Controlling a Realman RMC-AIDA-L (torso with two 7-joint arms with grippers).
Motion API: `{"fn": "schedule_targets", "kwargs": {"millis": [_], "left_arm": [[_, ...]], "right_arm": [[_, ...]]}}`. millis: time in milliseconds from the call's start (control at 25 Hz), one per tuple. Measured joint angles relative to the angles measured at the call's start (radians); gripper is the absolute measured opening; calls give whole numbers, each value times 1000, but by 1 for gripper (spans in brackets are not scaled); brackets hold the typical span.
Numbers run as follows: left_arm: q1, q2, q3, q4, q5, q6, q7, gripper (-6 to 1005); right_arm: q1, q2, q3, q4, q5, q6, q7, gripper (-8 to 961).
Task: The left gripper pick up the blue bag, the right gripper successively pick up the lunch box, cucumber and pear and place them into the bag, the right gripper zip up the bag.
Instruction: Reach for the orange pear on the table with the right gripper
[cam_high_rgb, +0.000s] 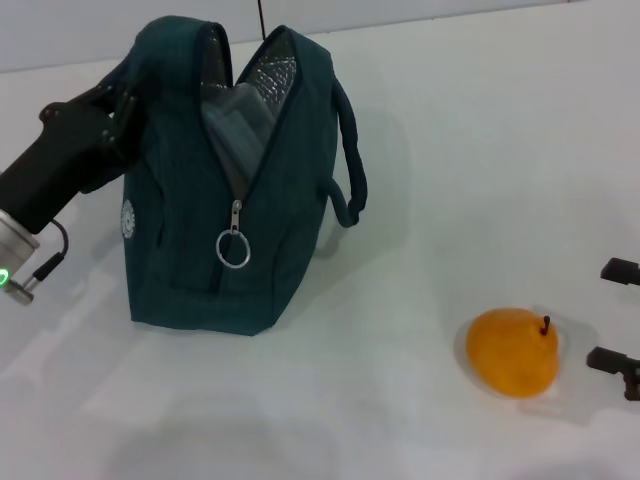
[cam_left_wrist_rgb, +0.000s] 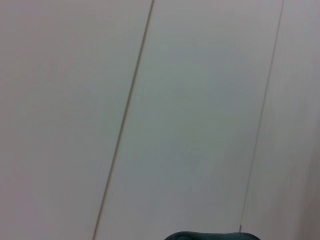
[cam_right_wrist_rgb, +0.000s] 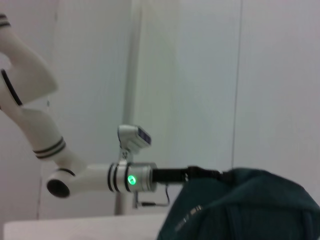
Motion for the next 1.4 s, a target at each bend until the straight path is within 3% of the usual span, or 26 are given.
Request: {"fn": "schedule_targets", "kwargs": {"millis": [360,680,1360,1400], "left_arm": [[2,-2,0,52,-26,-21,56,54],[1,1,0,67,-46,-20,57,54],[0,3,0,66,-71,-1,57,54],[1,3,0,65,-72,2,58,54]], "right_arm": [[20,2,0,33,-15,42,0,737],[39,-5,-5,40,-17,115,78,671],[82,14,-8,42,-92,171,78,632],[82,15,-7,42,-92,172,78,592]]}}
